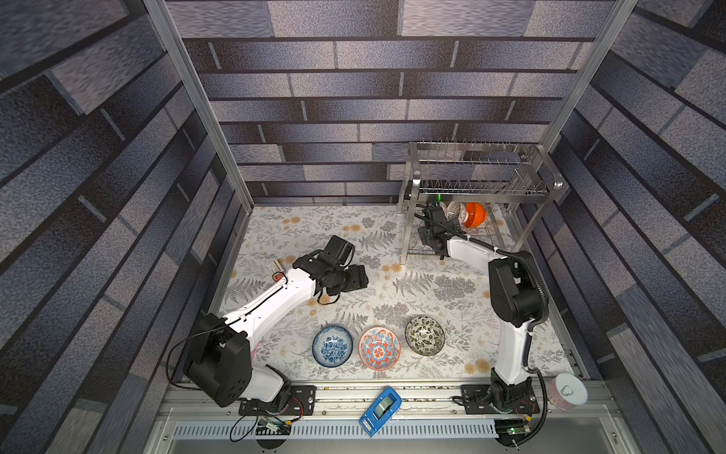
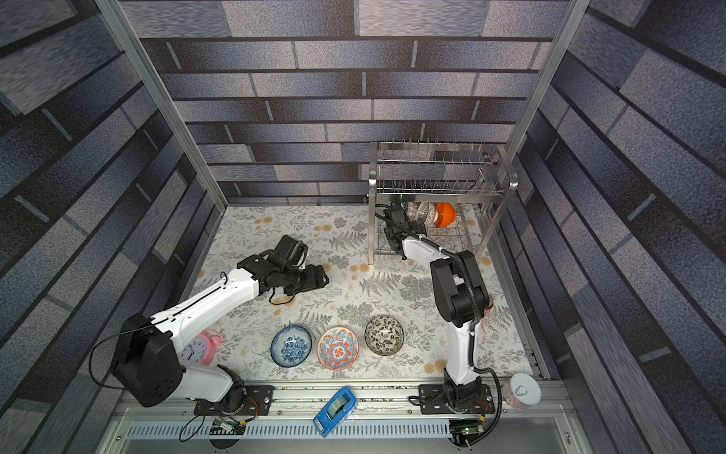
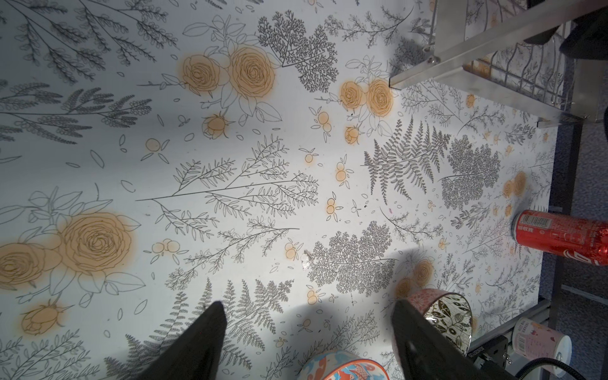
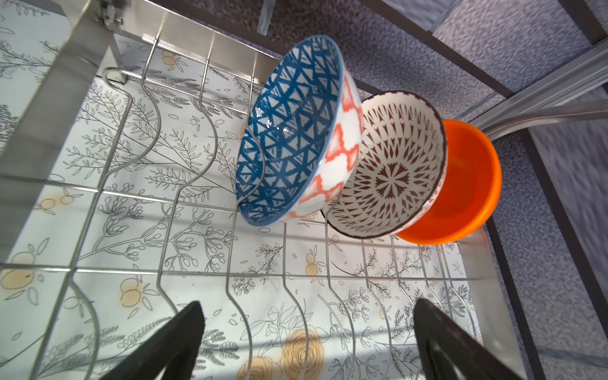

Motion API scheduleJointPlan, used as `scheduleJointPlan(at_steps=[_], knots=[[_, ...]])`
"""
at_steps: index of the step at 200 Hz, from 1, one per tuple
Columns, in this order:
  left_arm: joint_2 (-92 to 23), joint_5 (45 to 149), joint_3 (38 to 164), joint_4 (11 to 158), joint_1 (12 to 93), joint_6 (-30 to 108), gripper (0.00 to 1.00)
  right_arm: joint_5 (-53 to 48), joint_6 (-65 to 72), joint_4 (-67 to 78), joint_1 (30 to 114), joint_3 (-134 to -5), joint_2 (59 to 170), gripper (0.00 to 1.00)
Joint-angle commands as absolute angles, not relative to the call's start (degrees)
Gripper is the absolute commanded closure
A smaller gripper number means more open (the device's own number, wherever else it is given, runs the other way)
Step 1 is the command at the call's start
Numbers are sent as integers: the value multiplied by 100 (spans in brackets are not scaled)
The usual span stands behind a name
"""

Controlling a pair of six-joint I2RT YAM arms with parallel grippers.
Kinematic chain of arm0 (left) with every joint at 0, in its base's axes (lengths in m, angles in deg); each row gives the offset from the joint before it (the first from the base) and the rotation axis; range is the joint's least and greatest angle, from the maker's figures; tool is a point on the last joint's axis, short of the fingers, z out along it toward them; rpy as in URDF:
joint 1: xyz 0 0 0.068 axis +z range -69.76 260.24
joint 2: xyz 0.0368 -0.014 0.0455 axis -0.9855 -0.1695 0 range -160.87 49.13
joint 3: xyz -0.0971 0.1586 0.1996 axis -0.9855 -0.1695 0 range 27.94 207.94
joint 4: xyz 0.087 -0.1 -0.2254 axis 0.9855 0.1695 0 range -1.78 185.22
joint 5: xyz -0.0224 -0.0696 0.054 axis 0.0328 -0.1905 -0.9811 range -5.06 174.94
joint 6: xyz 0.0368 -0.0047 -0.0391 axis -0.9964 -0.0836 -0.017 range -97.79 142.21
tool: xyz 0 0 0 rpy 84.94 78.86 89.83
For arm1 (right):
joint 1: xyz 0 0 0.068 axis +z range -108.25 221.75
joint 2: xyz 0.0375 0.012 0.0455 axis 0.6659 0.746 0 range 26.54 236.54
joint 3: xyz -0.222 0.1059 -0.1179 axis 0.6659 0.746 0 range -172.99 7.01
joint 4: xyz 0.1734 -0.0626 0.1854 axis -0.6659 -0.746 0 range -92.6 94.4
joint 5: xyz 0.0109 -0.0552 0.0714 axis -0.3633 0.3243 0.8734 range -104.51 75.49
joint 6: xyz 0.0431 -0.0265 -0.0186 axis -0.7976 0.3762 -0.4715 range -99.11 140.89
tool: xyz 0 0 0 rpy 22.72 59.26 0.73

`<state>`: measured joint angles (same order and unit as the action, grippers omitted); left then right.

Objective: Load bowls into a dish rack
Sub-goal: Pick up the bowl from the bottom-center of the table.

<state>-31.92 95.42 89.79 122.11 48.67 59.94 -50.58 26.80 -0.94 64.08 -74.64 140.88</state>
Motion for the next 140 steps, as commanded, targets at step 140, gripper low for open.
scheduleJointPlan(at_steps=[140], knots=[[-2237,9095,8377,12450,4676,6254,17,-4945,1947,-180,6438,-6005,12661,0]])
